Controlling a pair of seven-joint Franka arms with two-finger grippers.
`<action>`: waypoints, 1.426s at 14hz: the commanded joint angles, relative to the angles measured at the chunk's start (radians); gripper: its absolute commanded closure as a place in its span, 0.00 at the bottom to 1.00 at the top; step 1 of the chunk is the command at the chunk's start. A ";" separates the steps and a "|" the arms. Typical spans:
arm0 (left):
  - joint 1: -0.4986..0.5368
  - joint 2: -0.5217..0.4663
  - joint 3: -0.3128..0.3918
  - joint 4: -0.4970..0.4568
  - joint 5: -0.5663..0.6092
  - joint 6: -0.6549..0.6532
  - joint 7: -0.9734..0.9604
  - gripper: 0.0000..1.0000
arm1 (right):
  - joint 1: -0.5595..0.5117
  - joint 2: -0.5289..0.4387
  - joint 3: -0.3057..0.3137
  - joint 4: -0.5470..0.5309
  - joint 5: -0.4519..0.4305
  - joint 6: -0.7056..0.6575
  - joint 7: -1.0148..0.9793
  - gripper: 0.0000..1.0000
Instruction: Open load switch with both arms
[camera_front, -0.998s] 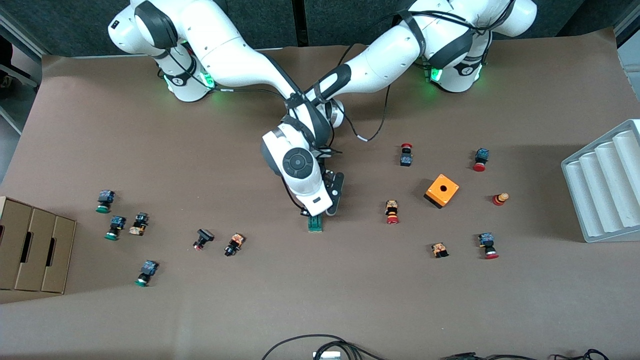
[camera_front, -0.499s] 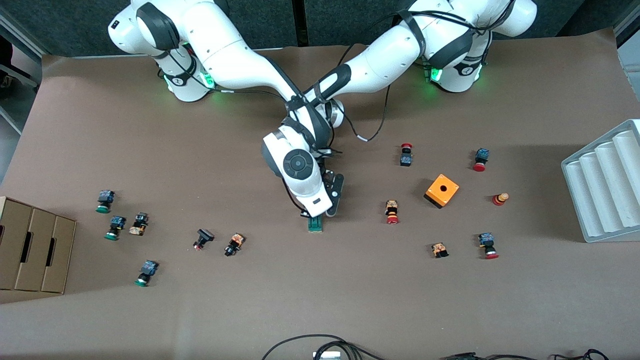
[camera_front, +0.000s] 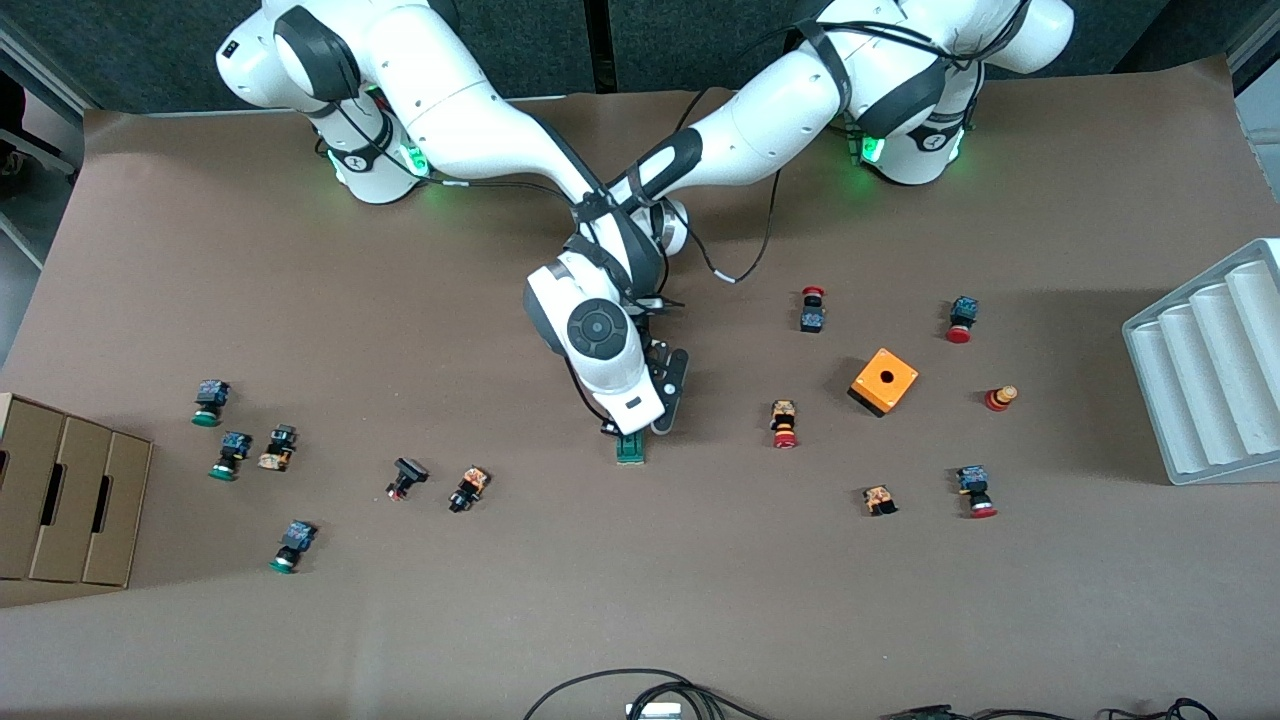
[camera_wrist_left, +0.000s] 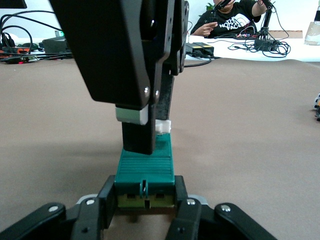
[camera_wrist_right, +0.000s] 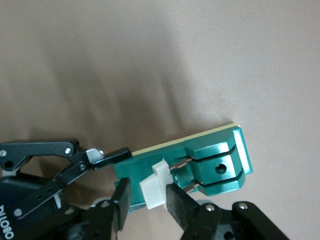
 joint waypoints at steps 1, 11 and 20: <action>-0.011 0.016 0.004 -0.014 -0.002 0.003 -0.008 0.58 | 0.015 -0.010 0.001 -0.004 -0.016 0.005 0.034 0.60; -0.008 0.013 0.004 -0.012 -0.003 0.004 -0.008 0.00 | 0.003 -0.073 -0.005 -0.003 -0.014 -0.069 0.036 0.00; -0.012 -0.003 -0.029 0.026 -0.112 0.007 -0.002 0.00 | -0.200 -0.284 -0.007 -0.003 -0.013 -0.323 0.056 0.00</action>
